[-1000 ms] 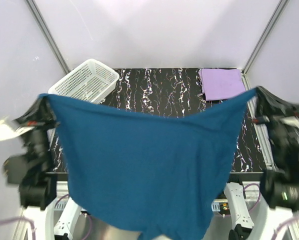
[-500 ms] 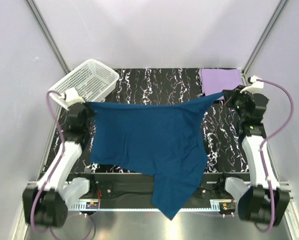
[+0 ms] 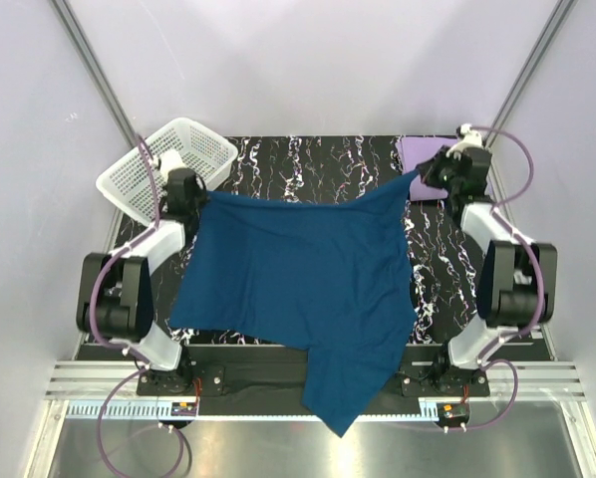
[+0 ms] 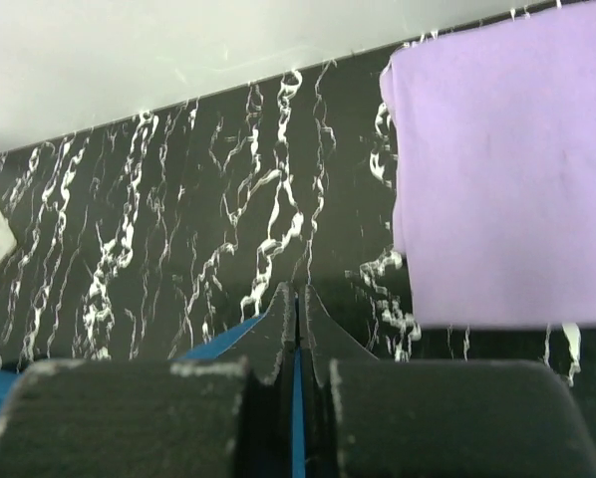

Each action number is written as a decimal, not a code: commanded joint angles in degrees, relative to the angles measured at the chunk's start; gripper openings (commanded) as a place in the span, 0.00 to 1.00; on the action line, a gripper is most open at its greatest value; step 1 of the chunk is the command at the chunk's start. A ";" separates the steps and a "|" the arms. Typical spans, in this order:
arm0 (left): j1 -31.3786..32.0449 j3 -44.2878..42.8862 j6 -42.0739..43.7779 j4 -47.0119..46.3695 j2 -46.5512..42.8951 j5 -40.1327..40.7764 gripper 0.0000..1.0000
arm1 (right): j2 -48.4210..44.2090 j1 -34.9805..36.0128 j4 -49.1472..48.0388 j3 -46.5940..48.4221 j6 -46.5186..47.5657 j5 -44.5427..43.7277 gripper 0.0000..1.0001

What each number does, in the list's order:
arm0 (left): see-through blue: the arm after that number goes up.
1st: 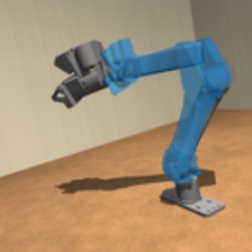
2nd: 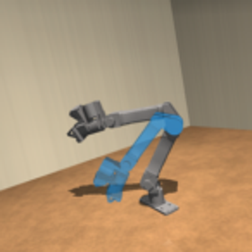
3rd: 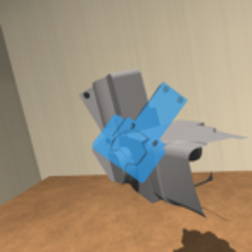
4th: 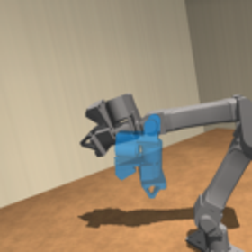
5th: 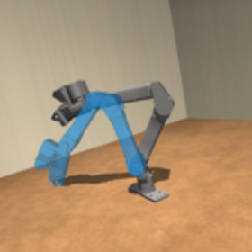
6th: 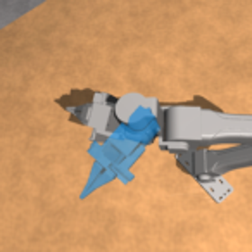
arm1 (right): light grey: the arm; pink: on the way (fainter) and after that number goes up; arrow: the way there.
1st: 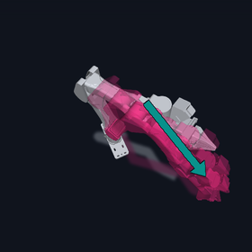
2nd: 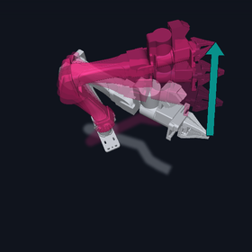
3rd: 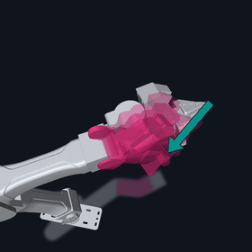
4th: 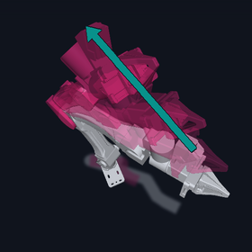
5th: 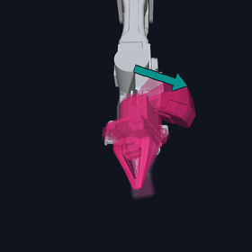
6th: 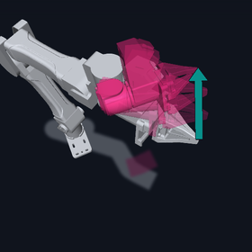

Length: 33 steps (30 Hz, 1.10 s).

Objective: Fold and stack the t-shirts
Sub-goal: Flatten the tshirt out, then fold the tshirt

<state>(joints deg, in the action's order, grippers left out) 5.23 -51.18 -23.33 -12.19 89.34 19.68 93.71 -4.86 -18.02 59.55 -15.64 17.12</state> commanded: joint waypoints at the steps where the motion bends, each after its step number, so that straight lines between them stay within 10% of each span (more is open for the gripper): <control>1: -0.49 -8.03 1.18 -0.75 2.85 1.76 0.00 | 3.92 0.73 4.36 9.69 -0.97 -0.15 0.00; 18: -5.06 -28.35 5.14 28.96 15.33 -6.85 0.00 | 11.23 0.82 45.78 32.99 -8.79 1.07 0.00; 33: -5.15 -35.31 6.45 47.86 19.55 -10.46 0.00 | 2.36 1.08 61.70 25.97 -11.96 5.72 0.00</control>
<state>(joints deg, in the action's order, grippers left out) 0.30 -84.93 -18.90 29.06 107.48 10.17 101.16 -4.12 39.48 86.26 -26.94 20.71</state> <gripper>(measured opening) 0.025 0.011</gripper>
